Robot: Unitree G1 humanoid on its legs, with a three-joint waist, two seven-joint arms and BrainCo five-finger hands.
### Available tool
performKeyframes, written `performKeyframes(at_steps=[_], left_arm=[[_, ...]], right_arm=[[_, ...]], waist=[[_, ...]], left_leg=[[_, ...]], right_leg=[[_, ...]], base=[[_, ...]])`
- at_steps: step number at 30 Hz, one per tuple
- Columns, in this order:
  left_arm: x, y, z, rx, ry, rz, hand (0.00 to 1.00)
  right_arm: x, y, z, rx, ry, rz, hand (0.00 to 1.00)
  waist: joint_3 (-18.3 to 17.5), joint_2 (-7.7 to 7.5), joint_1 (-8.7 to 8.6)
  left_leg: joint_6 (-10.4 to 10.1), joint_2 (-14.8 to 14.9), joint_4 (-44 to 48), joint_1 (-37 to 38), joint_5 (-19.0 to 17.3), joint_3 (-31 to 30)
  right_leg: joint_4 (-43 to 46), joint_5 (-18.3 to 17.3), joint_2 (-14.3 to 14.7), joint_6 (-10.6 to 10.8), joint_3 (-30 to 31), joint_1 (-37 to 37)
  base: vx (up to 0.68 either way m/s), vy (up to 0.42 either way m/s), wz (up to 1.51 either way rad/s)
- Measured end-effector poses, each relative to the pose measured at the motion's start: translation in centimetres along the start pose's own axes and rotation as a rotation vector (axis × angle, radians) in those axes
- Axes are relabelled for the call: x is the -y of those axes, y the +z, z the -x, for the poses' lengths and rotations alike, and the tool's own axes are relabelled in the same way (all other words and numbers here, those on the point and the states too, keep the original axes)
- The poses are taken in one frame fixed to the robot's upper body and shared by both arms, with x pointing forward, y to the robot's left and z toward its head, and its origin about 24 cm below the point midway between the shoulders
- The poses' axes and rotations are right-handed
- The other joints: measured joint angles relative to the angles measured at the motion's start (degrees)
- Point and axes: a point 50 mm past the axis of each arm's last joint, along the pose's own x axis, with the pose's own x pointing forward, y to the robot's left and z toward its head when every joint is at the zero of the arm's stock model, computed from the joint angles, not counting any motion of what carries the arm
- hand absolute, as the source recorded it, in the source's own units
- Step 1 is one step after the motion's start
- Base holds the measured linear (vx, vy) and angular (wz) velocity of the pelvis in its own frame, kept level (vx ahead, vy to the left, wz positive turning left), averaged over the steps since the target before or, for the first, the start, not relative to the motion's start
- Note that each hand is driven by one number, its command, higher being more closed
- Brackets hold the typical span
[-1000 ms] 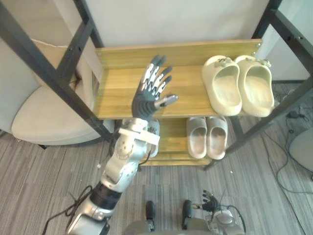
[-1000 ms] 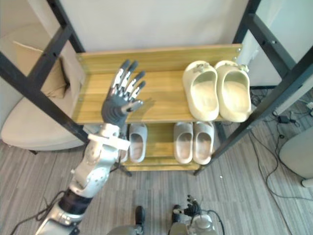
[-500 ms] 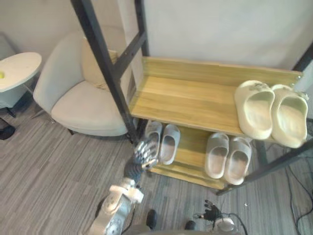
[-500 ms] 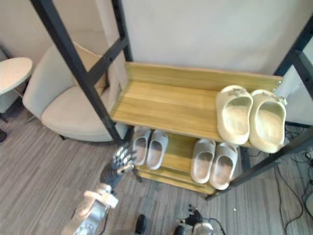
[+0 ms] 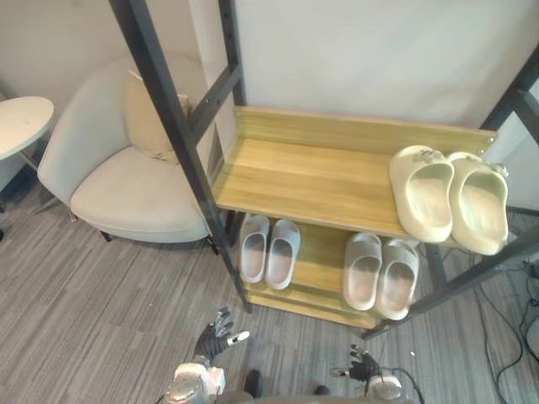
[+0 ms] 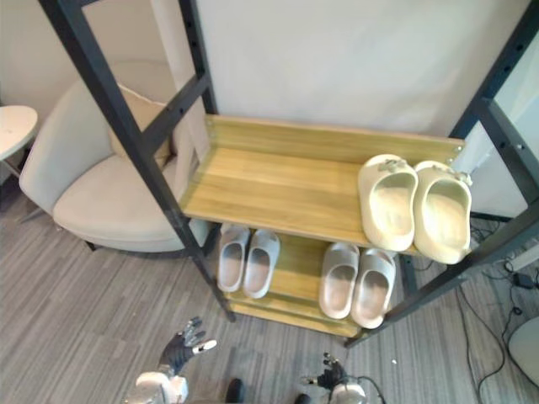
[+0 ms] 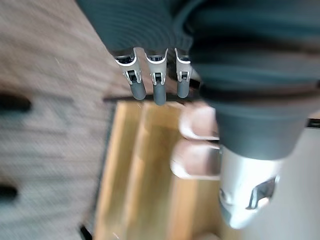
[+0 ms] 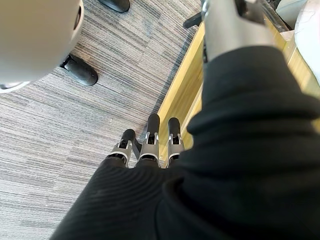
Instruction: Organize the slippers on the shoe rack
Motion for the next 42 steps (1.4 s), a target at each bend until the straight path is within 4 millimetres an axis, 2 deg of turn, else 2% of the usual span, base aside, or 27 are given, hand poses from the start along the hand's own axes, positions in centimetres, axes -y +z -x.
performKeyframes(at_steps=[9,17,19,20,21,22,23,24,25,27,30,32,33,34,38,39,40,41,42], left_arm=[[-1.3,-3.7,0.1,-0.175,0.126,-0.034,0.00],[-1.6,-4.2,-0.2,-0.215,0.178,-0.002,0.00],[-1.6,-4.2,-0.2,-0.213,0.199,0.025,0.00],[-1.7,-4.1,-0.3,-0.204,0.200,0.023,0.00],[-1.7,-4.1,-0.3,-0.202,0.201,0.022,0.00],[-1.6,-3.9,-0.4,-0.198,0.201,0.021,0.00],[-1.5,-3.9,-0.5,-0.200,0.196,0.016,0.00],[-1.5,-3.9,-0.5,-0.198,0.195,0.015,0.00],[-1.5,-3.7,-0.6,-0.196,0.200,0.011,0.00],[-1.8,-3.3,-0.9,-0.186,0.212,0.003,0.00],[-1.6,-2.6,-1.3,-0.169,0.205,0.000,0.00],[-0.8,-2.3,-1.6,-0.161,0.191,0.015,0.00],[-0.7,-2.3,-1.6,-0.160,0.187,0.018,0.00],[-0.4,-2.3,-1.7,-0.159,0.181,0.022,0.00],[0.3,-1.7,-2.2,-0.143,0.160,0.021,0.00],[0.8,-1.2,-2.5,-0.128,0.138,0.011,0.00],[1.4,-0.8,-2.7,-0.116,0.120,0.004,0.00],[1.5,-0.8,-2.7,-0.114,0.118,0.005,0.00],[1.4,-0.5,-2.9,-0.108,0.122,0.008,0.00]], right_arm=[[-0.6,0.6,-0.1,0.012,-0.001,-0.019,0.00],[-1.6,1.7,-0.4,0.039,0.015,-0.033,0.00],[-1.4,2.3,-0.6,0.054,0.010,-0.028,0.00],[-1.4,2.3,-0.6,0.054,0.010,-0.027,0.00],[-1.4,2.3,-0.5,0.053,0.010,-0.027,0.00],[-1.4,2.3,-0.6,0.052,0.009,-0.025,0.00],[-1.5,2.3,-0.5,0.051,0.013,-0.020,0.00],[-1.6,2.2,-0.5,0.048,0.017,-0.020,0.00],[-2.1,2.3,-0.5,0.049,0.033,-0.010,0.00],[-2.4,3.0,-0.6,0.075,0.044,-0.005,0.00],[-1.8,4.2,-0.9,0.105,0.030,-0.008,0.00],[-1.1,5.7,-1.2,0.140,0.016,-0.025,0.00],[-1.0,6.0,-1.3,0.148,0.014,-0.023,0.00],[-1.1,6.6,-1.4,0.162,0.016,-0.018,0.00],[-1.4,7.4,-1.4,0.186,0.027,-0.009,0.00],[-1.2,7.4,-1.4,0.185,0.021,-0.009,0.00],[-1.1,7.3,-1.4,0.183,0.016,-0.009,0.00],[-1.1,7.4,-1.4,0.185,0.016,-0.009,0.00],[-1.2,7.3,-1.4,0.184,0.019,-0.012,0.00]], waist=[[-0.18,-0.78,-0.08],[0.35,-1.54,-0.05],[1.24,-1.40,-0.04],[1.73,-1.81,-0.03],[1.98,-2.00,-0.05],[2.39,-1.92,-0.12],[2.90,-1.47,-0.33],[3.01,-1.52,-0.43],[3.48,-1.26,-0.60],[3.27,-2.19,-0.66],[3.75,-2.44,-0.53],[4.60,-0.14,-0.09],[4.68,0.10,-0.03],[4.50,1.04,0.10],[5.17,1.43,0.21],[5.69,1.47,0.12],[6.19,1.47,0.05],[6.37,1.46,-0.02],[7.09,1.60,-0.37]], left_leg=[[-0.19,0.55,0.01,0.58,-1.03,2.47],[0.21,0.46,0.02,1.57,-1.81,4.45],[0.90,0.04,1.60,1.69,-3.97,4.75],[1.26,-0.72,3.11,1.51,-5.11,4.34],[1.44,-1.08,3.55,1.25,-5.66,4.01],[2.01,-2.03,5.51,0.96,-6.79,2.72],[2.20,-2.44,6.77,0.85,-7.18,0.71],[2.31,-2.67,7.33,0.78,-7.37,-0.28],[2.51,-3.17,8.65,0.82,-7.15,-3.58],[2.06,-3.90,10.31,-1.58,-6.81,-8.00],[1.06,-5.21,11.17,-3.71,-6.35,-13.32],[0.15,-4.79,11.12,-5.07,-5.78,-16.04],[-0.15,-4.58,11.10,-5.47,-5.58,-16.36],[-0.68,-4.04,11.08,-5.75,-5.26,-17.59],[-2.55,-3.40,11.58,-7.25,-3.93,-19.93],[-2.88,-3.70,12.63,-9.12,-2.29,-18.54],[-2.18,-4.17,11.63,-10.15,1.24,-13.71],[-1.23,-3.87,10.19,-10.04,2.65,-10.63],[1.45,-2.18,15.23,-10.99,-1.72,3.55]], right_leg=[[0.03,0.07,0.45,-0.29,2.78,-0.63],[0.18,-0.02,0.29,-0.13,4.67,-0.67],[9.59,-5.22,-1.61,0.68,4.89,-4.22],[14.93,-7.64,-3.25,1.26,5.08,-5.77],[17.29,-8.76,-3.96,1.87,5.17,-6.37],[25.59,-10.38,-5.87,2.17,5.66,-9.14],[32.33,-10.13,-6.65,1.82,7.93,-11.31],[34.32,-10.09,-6.69,1.76,9.33,-11.91],[36.58,-11.15,-5.82,1.31,14.20,-12.54],[32.68,-13.97,-2.38,0.43,22.94,-12.21],[26.74,-14.79,-0.06,0.18,29.10,-11.15],[22.56,-14.78,-0.11,0.16,26.60,-8.63],[21.81,-14.66,0.13,-0.01,25.95,-8.38],[20.40,-14.02,0.85,-0.72,24.87,-7.48],[16.86,-12.31,1.97,-1.78,20.30,-5.22],[16.80,-12.22,1.72,-1.90,17.99,-5.16],[16.67,-11.74,0.83,-2.54,15.60,-5.20],[16.36,-11.42,0.37,-2.94,14.52,-5.14],[14.67,-11.26,-0.32,-3.45,11.81,-4.25]], base=[[0.05,-0.004,-0.15],[0.01,0.010,-0.14],[0.01,0.054,-0.08],[-0.01,0.065,0.08],[-0.01,0.061,0.25],[0.00,0.049,0.53],[0.02,0.041,0.67],[0.09,0.016,1.05],[0.17,-0.062,1.26],[0.17,-0.125,1.39],[0.07,-0.186,1.00],[0.05,-0.174,0.70],[0.01,-0.146,0.53],[-0.01,-0.115,0.48],[-0.02,-0.071,0.63],[-0.06,-0.035,1.09],[-0.06,-0.035,1.11],[-0.10,0.012,1.00],[-0.11,0.015,0.85]])
